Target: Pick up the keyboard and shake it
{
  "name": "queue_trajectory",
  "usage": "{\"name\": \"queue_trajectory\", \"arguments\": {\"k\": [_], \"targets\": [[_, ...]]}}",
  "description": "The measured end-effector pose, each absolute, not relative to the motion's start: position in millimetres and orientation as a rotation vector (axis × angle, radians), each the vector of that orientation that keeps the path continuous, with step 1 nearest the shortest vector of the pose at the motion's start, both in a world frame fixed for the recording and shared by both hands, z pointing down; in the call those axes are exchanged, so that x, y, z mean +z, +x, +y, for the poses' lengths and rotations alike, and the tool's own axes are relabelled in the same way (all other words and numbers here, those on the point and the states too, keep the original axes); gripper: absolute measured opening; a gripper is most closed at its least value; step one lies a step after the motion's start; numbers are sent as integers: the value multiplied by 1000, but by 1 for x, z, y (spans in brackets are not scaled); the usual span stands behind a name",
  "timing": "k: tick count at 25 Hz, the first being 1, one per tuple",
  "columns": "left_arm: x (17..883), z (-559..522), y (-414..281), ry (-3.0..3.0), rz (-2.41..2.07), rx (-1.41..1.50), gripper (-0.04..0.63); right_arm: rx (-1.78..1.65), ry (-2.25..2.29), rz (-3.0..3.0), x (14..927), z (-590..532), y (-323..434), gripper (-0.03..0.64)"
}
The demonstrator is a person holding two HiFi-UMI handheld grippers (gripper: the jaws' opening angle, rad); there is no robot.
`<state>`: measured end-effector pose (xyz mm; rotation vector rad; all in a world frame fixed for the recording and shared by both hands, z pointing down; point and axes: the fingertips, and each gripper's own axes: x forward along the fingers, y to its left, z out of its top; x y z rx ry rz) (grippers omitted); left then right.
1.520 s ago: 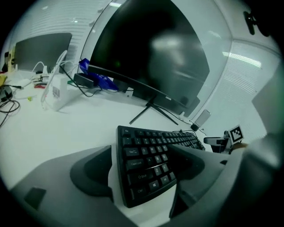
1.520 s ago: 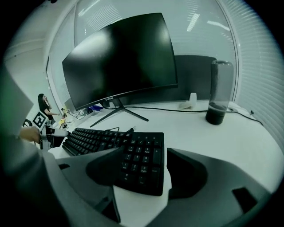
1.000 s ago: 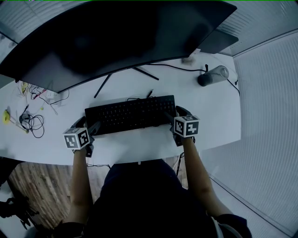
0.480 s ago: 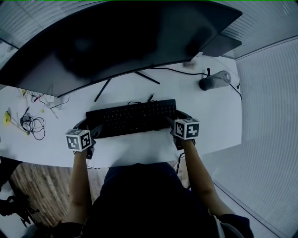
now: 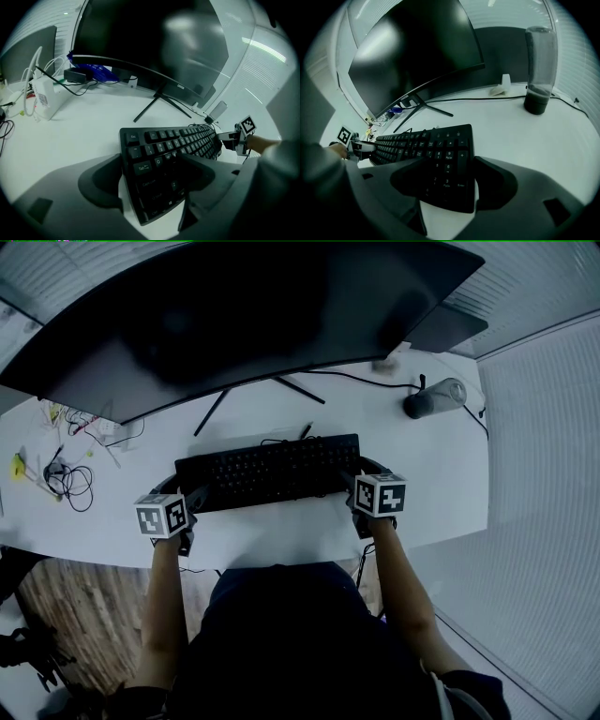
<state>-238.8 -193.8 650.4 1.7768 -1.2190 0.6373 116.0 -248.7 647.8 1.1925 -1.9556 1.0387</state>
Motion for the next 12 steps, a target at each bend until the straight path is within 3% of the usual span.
{"name": "queue_trajectory", "arguments": {"k": [12], "targets": [[622, -170, -225, 1800, -1276, 229, 379, 331, 1241, -2152, 491, -267, 95, 310]]}}
